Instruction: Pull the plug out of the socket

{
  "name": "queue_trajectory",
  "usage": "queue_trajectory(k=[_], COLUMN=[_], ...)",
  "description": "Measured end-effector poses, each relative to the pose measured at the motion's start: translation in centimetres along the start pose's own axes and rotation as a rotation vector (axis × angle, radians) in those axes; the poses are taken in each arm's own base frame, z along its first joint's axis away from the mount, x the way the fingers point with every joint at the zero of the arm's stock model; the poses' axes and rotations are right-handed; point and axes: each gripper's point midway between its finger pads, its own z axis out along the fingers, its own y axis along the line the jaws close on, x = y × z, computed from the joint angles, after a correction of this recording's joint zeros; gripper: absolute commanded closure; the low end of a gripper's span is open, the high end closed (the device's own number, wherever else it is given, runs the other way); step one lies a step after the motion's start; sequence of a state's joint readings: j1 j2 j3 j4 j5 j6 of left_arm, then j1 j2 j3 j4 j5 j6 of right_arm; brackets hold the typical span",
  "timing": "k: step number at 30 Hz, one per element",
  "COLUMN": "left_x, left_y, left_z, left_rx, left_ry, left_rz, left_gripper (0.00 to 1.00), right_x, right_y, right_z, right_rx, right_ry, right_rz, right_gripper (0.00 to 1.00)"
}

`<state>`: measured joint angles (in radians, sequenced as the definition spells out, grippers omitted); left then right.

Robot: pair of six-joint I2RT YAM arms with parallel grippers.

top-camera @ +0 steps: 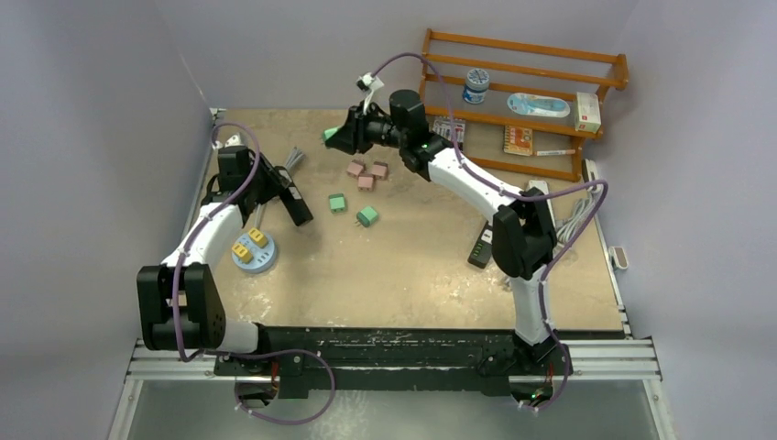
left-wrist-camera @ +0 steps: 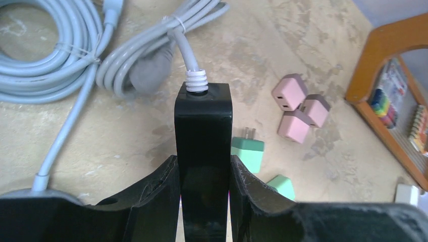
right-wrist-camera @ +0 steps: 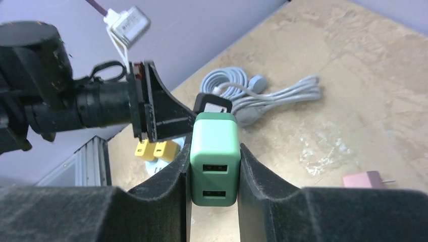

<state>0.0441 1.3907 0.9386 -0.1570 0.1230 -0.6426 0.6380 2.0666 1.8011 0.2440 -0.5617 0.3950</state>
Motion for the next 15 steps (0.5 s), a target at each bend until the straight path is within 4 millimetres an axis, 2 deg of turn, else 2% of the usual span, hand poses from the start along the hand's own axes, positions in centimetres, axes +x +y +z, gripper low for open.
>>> queue_trajectory(k=[1, 4, 5, 6, 9, 11, 15], left_x=[0.2, 0.2, 0.0, -0.3, -1.6, -2.7, -4.1], left_y=[0.5, 0.9, 0.8, 0.5, -0.6, -1.4, -2.4], left_z=[0.2, 0.4, 0.5, 0.5, 0.6, 0.9, 1.5], left_rx=[-0.020, -0.046, -0.043, -0.038, -0.010, 0.010, 0.041], left_ry=[0.005, 0.010, 0.008, 0.003, -0.018, -0.036, -0.070], left_rz=[-0.003, -0.004, -0.004, -0.003, 0.000, 0.004, 0.002], left_gripper=[1.00, 1.00, 1.00, 1.00, 1.00, 1.00, 1.00], right_x=[-0.8, -1.7, -1.1, -0.2, 0.9, 2.6, 9.0], right_y=[-0.3, 1.0, 1.6, 1.3, -1.9, -4.5, -9.3], right_z=[-0.1, -1.0, -1.8, -2.7, -4.7, -7.0, -12.5], right_rx=[0.022, -0.036, -0.055, -0.033, 0.082, 0.150, 0.280], right_ry=[-0.013, -0.058, -0.063, -0.052, -0.042, -0.027, 0.053], right_rz=[-0.016, 0.000, 0.025, 0.047, 0.078, 0.111, 0.227], right_gripper=[1.00, 1.00, 1.00, 1.00, 1.00, 1.00, 1.00])
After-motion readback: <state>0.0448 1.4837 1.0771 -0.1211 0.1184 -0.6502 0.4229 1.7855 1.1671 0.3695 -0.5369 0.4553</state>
